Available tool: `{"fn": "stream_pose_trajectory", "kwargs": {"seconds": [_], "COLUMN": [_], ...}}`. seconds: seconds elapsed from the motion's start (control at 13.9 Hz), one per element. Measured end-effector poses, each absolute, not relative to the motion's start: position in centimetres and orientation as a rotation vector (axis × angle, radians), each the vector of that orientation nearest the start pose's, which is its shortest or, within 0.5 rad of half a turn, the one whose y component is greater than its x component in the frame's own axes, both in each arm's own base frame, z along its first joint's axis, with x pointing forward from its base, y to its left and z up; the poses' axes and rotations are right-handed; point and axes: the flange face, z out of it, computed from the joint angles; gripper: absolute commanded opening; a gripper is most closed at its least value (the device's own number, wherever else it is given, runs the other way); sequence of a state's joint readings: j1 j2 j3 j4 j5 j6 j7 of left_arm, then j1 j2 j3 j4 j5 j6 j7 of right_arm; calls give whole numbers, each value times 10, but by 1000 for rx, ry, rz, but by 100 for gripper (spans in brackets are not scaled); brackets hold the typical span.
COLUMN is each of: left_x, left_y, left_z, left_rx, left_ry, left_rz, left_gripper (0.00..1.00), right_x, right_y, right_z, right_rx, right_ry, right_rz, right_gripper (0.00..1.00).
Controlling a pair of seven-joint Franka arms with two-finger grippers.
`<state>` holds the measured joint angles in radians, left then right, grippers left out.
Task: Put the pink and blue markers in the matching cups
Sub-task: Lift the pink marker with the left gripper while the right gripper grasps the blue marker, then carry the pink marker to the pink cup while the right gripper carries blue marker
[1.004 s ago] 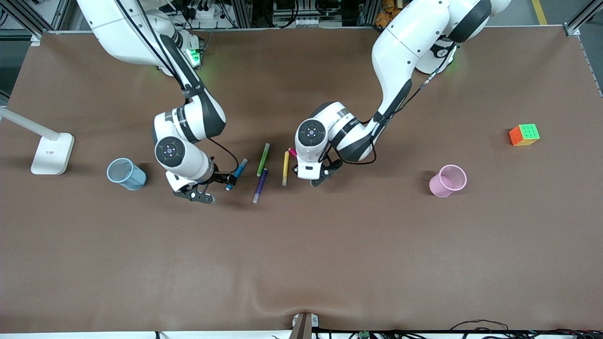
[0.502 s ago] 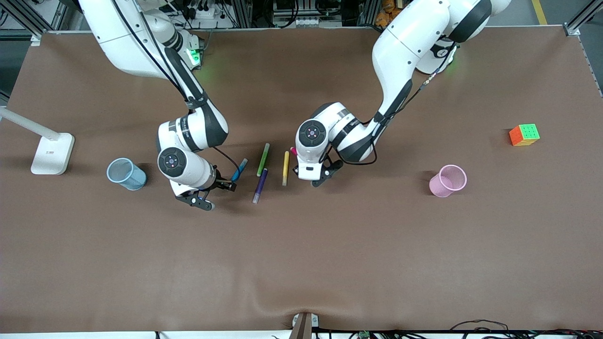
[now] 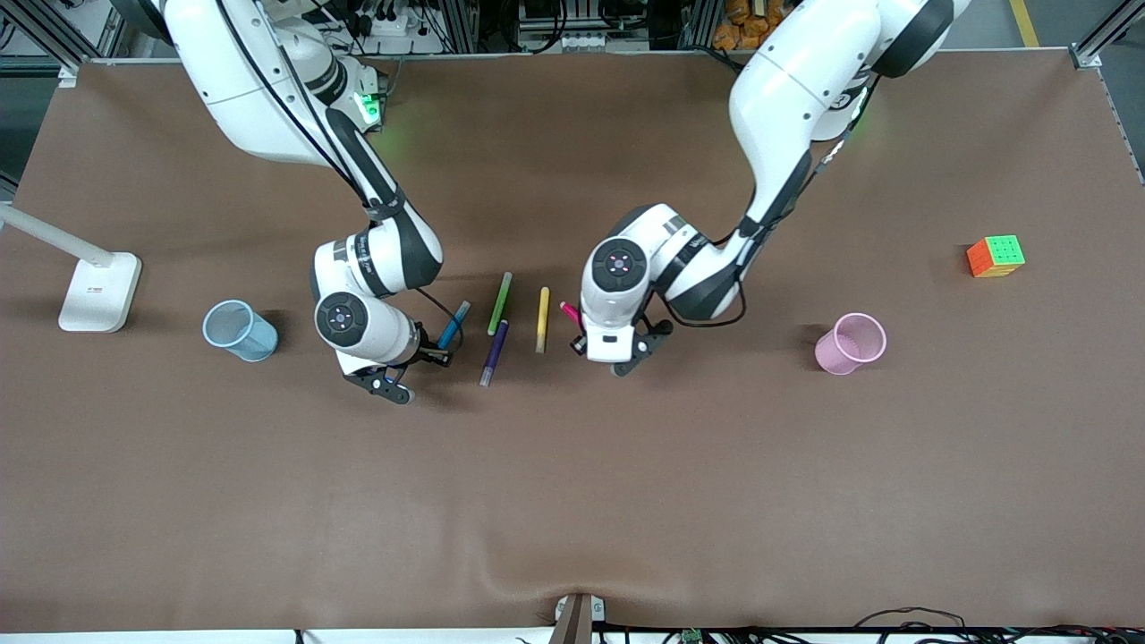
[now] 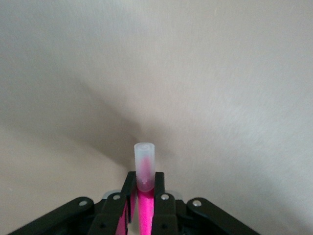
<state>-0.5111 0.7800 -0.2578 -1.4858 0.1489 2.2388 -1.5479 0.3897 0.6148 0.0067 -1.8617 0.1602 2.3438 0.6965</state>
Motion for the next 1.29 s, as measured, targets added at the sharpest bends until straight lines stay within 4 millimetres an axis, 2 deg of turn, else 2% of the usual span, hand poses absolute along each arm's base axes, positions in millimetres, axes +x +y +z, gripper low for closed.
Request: {"fn": "stream_pose_trajectory", "kwargs": {"seconds": [0.07, 0.22, 0.5, 0.65, 0.79, 0.93, 1.08, 1.29], "left_x": [542, 548, 570, 582, 591, 598, 603, 613], "left_y": [-467, -457, -422, -403, -383, -366, -349, -323], "left_z": [228, 242, 278, 298, 318, 339, 355, 368], "left_rx": [-2937, -2925, -2893, -2881, -2878, -2875, -2874, -2861], "left_ry": [-1166, -1139, -1142, -1150, -1128, -1107, -1089, -1070], "left_rz": [81, 61, 38, 10, -7, -15, -22, -19], "left_gripper": [15, 15, 13, 13, 13, 13, 13, 13], "right_x": [576, 576, 579, 587, 605, 624, 639, 655], "right_y": [246, 248, 247, 244, 239, 227, 199, 134], "right_z": [177, 176, 180, 190, 223, 270, 310, 345], "right_rx": [-3034, -3033, -3032, -3039, -3045, -3058, -3099, -3103], "right_ry": [648, 647, 652, 647, 609, 491, 303, 76], "right_rz": [261, 262, 263, 294, 330, 324, 268, 188], "right_gripper": [32, 0, 0, 0, 0, 0, 0, 0]}}
